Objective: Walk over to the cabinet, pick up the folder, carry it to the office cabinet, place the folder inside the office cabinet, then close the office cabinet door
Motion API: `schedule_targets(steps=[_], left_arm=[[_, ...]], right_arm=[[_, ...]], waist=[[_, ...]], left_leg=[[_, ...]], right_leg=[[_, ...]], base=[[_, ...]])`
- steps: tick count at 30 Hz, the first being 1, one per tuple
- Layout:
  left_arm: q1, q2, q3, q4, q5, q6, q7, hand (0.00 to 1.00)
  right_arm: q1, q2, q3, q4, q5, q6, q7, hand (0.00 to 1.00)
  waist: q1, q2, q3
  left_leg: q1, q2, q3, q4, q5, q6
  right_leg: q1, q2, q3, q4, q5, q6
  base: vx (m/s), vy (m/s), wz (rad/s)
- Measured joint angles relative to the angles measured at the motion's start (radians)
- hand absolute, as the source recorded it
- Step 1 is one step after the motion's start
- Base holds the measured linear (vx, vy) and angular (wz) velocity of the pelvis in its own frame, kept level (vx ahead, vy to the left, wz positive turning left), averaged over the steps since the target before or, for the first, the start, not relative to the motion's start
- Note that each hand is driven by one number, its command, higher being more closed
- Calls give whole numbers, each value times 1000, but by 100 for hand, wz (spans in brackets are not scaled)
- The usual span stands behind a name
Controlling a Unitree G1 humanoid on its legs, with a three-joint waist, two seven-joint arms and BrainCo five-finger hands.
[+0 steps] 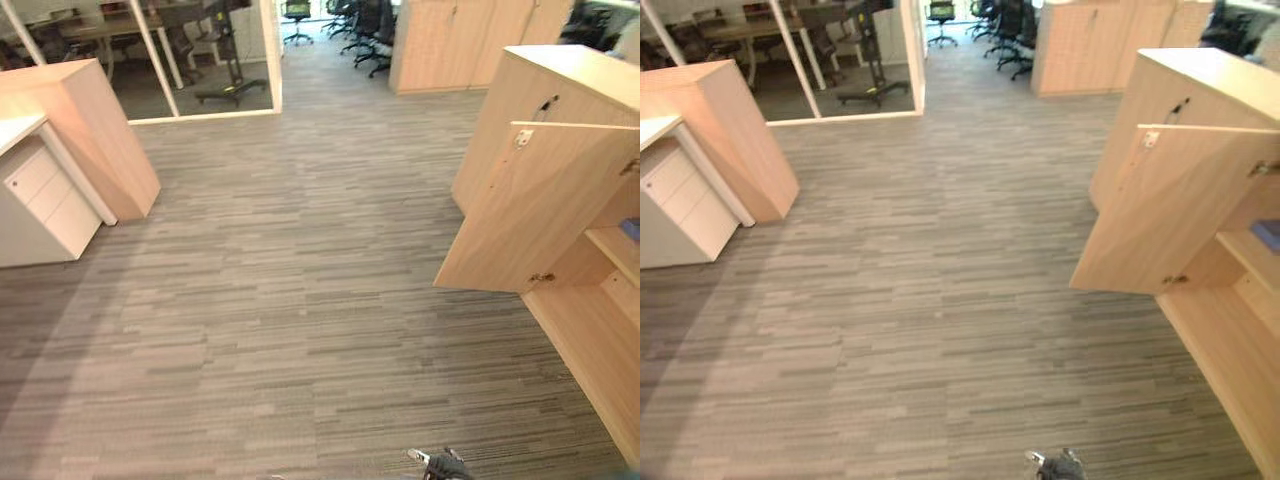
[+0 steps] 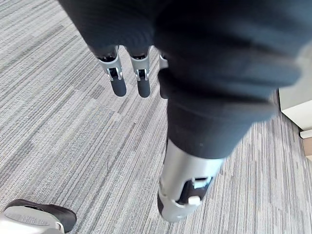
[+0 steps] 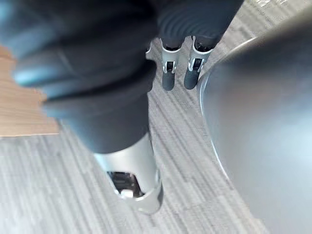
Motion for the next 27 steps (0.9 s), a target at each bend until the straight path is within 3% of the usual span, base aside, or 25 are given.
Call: schedule_targets(steps=[2, 5, 7, 8, 9, 11, 15, 17, 19, 22, 25, 27], left_arm=[[-5, -1, -6, -2, 6, -2, 0, 0], [-20, -8, -5, -12, 11, -3, 2, 0], [-27, -8, -5, -15, 15, -3, 2, 0], [-27, -8, -5, -15, 21, -3, 3, 0], [-30, -13, -4, -12, 27, -2, 4, 0], [-39, -33, -4, -20, 42, -3, 5, 0], [-78, -39, -3, -29, 52, -3, 4, 0], [-82, -40, -2, -49, 47, -3, 4, 0], [-80, -51, 25, -68, 41, -3, 4, 0], [-68, -49, 36, -75, 12, -3, 6, 0], [-59, -46, 26, -75, 5, -4, 9, 0], [-51, -45, 25, -70, 4, -3, 13, 0]], right_arm=[[-7, 5, 21, -10, 0, -10, -2, 0], [-22, 7, 22, -19, 0, -15, -3, 0], [-23, 9, 22, -19, -1, -18, -4, 0], [-16, 8, 22, -19, 0, -18, -8, 0], [-12, 6, 17, -20, 7, -21, -12, 0], [-13, -3, 12, -25, 0, -21, -13, 0], [10, 17, -42, -39, 1, -21, -18, 0], [24, 29, -69, -39, 5, -20, -24, 0], [30, 32, -65, -55, 6, -19, -24, 0], [26, 31, -57, -52, 30, -16, -25, 0], [-3, 24, -57, -6, 39, -14, -33, 0], [-26, 24, -56, 3, 48, -14, -33, 0]], waist=[[-1, 6, 16], [-2, 13, 49], [-2, 9, 55], [-5, 7, 59], [-9, 4, 65], [-9, 34, 65], [-15, 40, 62], [-14, 34, 60], [-11, 34, 57], [5, 39, 59], [27, 29, 69], [41, 24, 76]], left_leg=[[54, 35, 9, -31, 0, -1], [100, 74, 31, -62, -9, -18], [112, 77, 38, -78, -19, -37], [126, 72, 37, -83, -31, -55], [143, 80, 27, -81, -53, -72], [148, 118, 20, -87, -67, -89], [165, 187, -48, -74, -76, -108], [119, 220, -66, 79, -101, -145], [-58, 289, -66, 492, -114, -182], [-190, 380, -8, 778, -126, -164], [-283, 370, 18, 717, -141, -149], [-332, 298, -40, 491, -136, -153]], right_leg=[[-38, 86, -175, -67, -147, 33], [-68, 180, -364, -298, -175, 53], [-79, 207, -425, -449, -158, 36], [-81, 223, -424, -548, -116, 14], [-68, 238, -417, -557, -53, -47], [-62, 270, -436, -549, -99, -35], [1, 319, -511, -549, -187, -28], [60, 341, -539, -593, -200, -23], [121, 380, -544, -659, -199, -22], [205, 433, -512, -730, -201, -12], [255, 429, -458, -779, -179, -2], [291, 394, -395, -804, -172, 13]], base=[[176, -4, -12], [182, -75, -18], [132, -105, -16], [205, -163, -2], [286, -212, 1], [307, -215, 10], [298, -233, 45], [284, -258, 42], [248, -146, 4], [260, -13, -34], [243, 66, -63], [266, 186, -81]])
